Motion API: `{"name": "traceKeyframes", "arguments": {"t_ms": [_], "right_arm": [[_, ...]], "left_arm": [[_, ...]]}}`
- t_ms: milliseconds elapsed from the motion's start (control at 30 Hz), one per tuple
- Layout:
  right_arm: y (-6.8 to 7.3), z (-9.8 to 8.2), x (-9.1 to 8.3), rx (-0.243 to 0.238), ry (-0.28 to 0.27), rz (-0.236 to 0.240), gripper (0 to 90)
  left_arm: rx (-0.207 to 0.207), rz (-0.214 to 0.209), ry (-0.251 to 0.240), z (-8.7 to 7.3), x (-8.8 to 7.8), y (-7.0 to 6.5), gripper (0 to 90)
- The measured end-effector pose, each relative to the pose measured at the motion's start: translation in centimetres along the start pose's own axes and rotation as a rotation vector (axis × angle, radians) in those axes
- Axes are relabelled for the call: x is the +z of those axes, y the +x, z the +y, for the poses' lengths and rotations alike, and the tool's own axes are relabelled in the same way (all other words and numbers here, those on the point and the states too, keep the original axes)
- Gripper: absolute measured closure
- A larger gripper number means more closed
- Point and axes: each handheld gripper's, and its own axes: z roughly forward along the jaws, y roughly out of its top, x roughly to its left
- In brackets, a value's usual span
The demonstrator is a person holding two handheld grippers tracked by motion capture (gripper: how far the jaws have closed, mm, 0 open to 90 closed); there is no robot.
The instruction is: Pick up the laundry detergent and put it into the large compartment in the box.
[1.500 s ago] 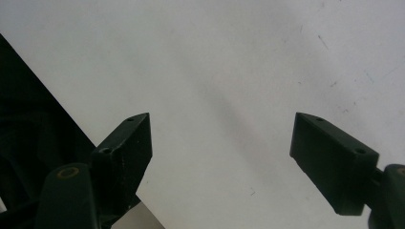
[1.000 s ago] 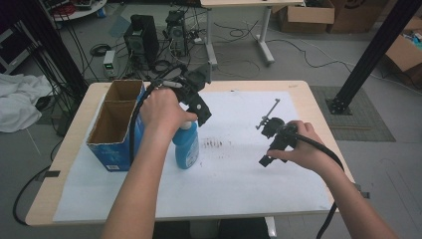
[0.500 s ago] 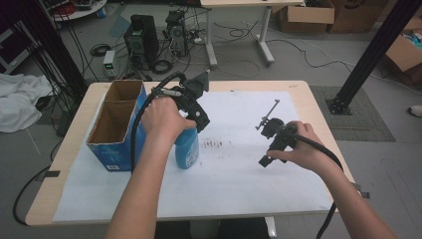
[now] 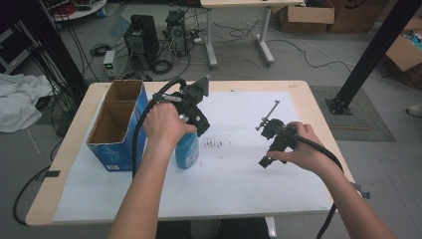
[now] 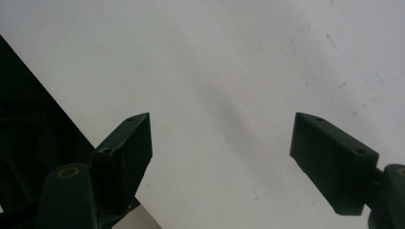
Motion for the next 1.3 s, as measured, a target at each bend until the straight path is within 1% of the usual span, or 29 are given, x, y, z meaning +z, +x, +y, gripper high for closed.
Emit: {"name": "traceKeyframes", "arguments": {"t_ms": [67, 167, 267, 300, 467, 500, 600, 700, 867, 1300], "right_arm": [[0.0, 0.1, 0.0, 0.002, 0.004, 0.0, 22.3], [0.1, 0.2, 0.0, 0.002, 0.008, -0.001, 22.4], [0.1, 0.3, 0.1, -0.012, -0.001, -0.001, 22.4], [0.2, 0.3, 0.0, -0.002, 0.006, 0.0, 22.4], [0.2, 0.4, 0.2, -0.012, 0.003, 0.001, 22.4], [0.3, 0.4, 0.2, 0.0, 0.01, 0.001, 22.4], [0.3, 0.5, 0.3, -0.003, 0.015, 0.001, 22.4], [0.2, 0.6, 0.4, -0.011, 0.012, 0.001, 22.4], [0.4, 0.7, 0.5, -0.005, 0.016, 0.003, 22.5], [0.3, 0.7, 0.6, -0.011, 0.017, 0.005, 22.7]], "left_arm": [[-0.007, -0.001, -0.003, 0.0, 0.1, 0.0, 0.8], [-0.006, 0.001, 0.0, -0.1, 0.3, 0.0, 0.8], [-0.007, 0.002, 0.006, -0.1, 0.6, 0.0, 1.2], [-0.01, 0.002, 0.007, -0.2, 0.6, 0.0, 1.2], [-0.017, -0.001, 0.011, -0.3, 1.2, 0.1, 1.5], [-0.019, -0.002, 0.012, -0.4, 1.3, 0.2, 1.6], [-0.023, -0.005, 0.011, -0.4, 1.5, 0.2, 2.2], [-0.026, -0.005, 0.011, -0.5, 1.9, 0.2, 3.3], [-0.029, 0.0, 0.017, -0.5, 2.2, 0.1, 5.0], [-0.036, 0.004, 0.026, -0.4, 2.7, -0.1, 11.4]]}}
